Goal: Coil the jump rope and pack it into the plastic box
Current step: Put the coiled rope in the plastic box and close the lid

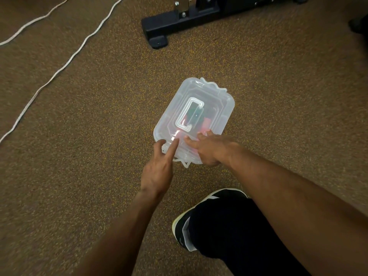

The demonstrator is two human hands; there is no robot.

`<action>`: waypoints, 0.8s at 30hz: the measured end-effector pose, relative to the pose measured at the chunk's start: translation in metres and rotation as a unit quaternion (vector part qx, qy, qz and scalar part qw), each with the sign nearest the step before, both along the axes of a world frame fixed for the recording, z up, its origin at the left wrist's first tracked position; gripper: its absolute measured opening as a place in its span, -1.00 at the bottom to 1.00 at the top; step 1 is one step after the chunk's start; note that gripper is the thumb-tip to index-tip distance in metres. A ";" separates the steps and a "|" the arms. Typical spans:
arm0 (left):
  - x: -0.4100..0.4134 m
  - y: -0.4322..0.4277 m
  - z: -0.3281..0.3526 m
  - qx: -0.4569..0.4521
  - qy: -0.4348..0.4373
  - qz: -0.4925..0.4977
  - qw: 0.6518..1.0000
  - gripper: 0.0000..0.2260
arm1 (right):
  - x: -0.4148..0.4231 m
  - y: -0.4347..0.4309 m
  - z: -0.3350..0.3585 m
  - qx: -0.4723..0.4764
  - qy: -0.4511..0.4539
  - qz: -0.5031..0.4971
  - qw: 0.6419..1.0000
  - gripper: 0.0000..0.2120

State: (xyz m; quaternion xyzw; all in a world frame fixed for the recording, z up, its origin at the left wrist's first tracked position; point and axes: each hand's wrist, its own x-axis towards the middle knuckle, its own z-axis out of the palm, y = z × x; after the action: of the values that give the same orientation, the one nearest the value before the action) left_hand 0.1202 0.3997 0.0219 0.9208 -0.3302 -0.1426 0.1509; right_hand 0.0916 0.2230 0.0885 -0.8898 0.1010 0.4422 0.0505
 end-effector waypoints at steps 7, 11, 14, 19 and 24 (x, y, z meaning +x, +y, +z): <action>0.020 -0.008 0.003 0.133 -0.133 -0.139 0.972 -0.33 | -0.001 0.001 -0.002 -0.003 -0.003 -0.004 1.000 -0.18; 0.042 -0.013 0.005 0.129 -0.153 -0.224 0.954 -0.16 | -0.001 0.002 -0.001 -0.001 -0.003 0.001 1.000 -0.20; 0.064 -0.019 0.004 0.185 -0.118 -0.312 0.924 -0.14 | -0.001 0.001 0.005 0.003 0.003 0.002 1.000 -0.22; 0.078 -0.022 0.004 0.184 -0.115 -0.341 0.915 -0.17 | 0.002 0.000 0.006 -0.001 0.015 0.006 1.000 -0.24; 0.088 -0.029 0.014 0.173 -0.153 -0.366 0.902 -0.26 | 0.006 0.001 0.001 -0.006 0.020 0.006 1.000 -0.19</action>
State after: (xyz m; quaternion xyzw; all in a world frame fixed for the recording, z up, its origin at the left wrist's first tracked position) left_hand 0.2082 0.3703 0.0360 0.7572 -0.6332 -0.0996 -0.1258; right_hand 0.0973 0.2240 0.0897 -0.8818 0.0995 0.4592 0.0406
